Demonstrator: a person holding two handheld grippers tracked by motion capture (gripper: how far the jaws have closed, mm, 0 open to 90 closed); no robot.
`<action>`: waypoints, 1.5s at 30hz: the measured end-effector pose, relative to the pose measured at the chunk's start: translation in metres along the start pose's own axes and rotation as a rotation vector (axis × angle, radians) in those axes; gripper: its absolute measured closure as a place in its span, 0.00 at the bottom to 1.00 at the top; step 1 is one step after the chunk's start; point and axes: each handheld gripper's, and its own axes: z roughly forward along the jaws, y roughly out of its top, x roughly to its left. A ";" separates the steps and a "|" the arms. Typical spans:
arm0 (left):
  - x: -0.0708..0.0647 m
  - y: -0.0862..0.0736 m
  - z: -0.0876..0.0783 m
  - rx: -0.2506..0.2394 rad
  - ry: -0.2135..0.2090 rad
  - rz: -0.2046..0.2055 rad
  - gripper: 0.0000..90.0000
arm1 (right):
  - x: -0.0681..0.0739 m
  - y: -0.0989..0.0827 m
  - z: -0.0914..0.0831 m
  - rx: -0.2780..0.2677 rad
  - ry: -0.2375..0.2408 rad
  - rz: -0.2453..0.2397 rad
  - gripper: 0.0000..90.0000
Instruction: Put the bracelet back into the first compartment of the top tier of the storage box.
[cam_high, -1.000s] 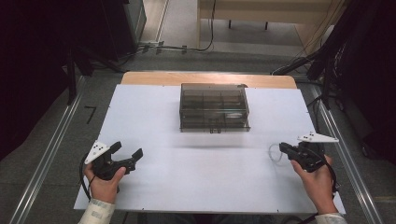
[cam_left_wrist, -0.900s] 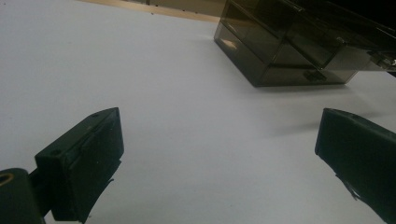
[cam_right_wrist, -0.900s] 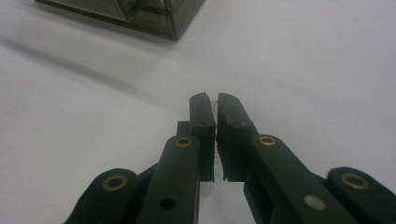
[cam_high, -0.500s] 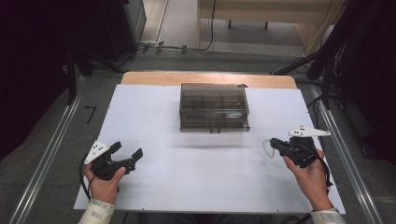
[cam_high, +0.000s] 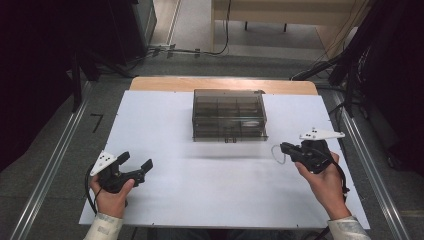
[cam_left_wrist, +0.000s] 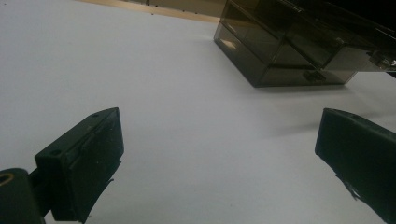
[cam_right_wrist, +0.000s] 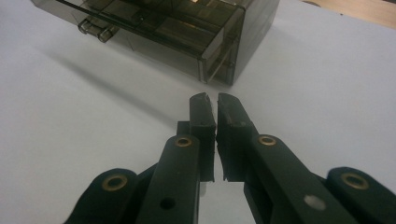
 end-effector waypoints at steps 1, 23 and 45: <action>0.000 0.000 0.000 0.000 -0.001 0.000 0.02 | 0.001 0.002 0.000 -0.001 0.000 -0.006 0.93; 0.000 0.000 0.000 -0.001 -0.002 0.001 0.02 | 0.027 0.031 0.007 -0.028 0.053 -0.071 0.93; 0.000 0.000 -0.001 -0.003 -0.005 0.000 0.02 | 0.049 0.059 0.017 -0.046 0.094 -0.118 0.93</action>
